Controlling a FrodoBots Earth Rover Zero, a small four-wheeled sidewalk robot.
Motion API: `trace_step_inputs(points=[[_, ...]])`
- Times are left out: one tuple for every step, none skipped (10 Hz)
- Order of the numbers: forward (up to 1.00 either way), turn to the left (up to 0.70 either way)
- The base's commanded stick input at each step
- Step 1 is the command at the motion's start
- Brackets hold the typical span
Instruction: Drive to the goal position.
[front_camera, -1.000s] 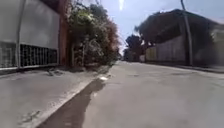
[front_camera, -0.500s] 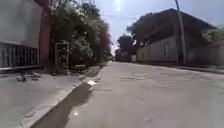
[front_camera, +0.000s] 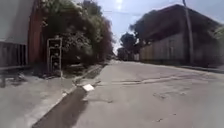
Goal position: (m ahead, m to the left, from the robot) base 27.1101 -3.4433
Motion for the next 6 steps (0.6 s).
trace_step_inputs(points=[[1.0,-0.38],[1.0,-0.38],[1.0,-0.38],[1.0,-0.01],[1.0,0.02],[1.0,0.02]])
